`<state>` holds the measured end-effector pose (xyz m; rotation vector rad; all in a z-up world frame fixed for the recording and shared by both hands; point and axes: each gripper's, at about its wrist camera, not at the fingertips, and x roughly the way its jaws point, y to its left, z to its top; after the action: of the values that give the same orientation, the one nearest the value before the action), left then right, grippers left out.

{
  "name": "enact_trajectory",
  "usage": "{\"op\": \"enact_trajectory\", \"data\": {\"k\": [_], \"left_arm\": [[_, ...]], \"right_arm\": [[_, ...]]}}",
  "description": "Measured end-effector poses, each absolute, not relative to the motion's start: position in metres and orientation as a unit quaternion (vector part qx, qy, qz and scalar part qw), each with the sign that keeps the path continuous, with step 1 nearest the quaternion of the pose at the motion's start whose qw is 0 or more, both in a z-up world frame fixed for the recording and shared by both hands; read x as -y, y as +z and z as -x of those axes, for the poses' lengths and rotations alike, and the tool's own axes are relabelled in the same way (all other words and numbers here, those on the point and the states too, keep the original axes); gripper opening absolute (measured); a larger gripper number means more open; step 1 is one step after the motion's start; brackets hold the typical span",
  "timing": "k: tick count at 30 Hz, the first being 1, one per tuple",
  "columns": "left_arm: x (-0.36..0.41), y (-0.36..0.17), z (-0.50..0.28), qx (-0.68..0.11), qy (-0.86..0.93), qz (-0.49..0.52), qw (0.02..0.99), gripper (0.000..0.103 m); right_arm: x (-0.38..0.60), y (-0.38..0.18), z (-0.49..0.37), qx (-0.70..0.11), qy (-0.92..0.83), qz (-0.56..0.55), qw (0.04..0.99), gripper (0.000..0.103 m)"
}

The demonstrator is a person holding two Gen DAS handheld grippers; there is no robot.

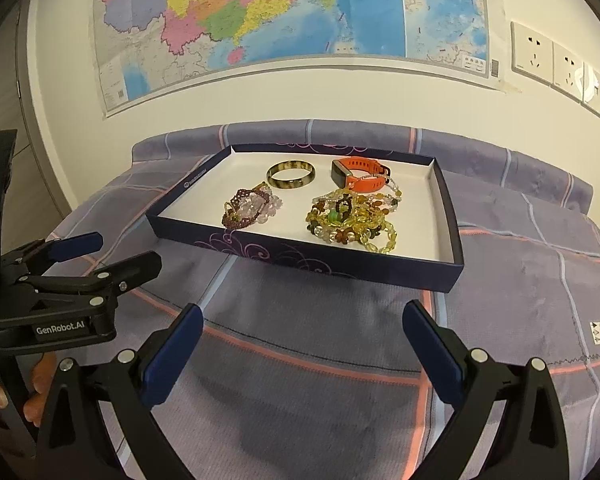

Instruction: Organize jewelry

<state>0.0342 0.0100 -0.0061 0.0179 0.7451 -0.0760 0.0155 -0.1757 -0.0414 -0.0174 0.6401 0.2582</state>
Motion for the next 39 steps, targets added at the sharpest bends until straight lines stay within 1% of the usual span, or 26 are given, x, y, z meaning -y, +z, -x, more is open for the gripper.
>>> {"op": "enact_trajectory", "data": {"k": [39], "left_arm": [[-0.0084,-0.0082,-0.0357,-0.372,-0.039,-0.004,0.928,0.098]], "right_arm": [[0.1731,-0.0434,-0.0117,-0.322,0.129,0.006,0.938,0.096]]}}
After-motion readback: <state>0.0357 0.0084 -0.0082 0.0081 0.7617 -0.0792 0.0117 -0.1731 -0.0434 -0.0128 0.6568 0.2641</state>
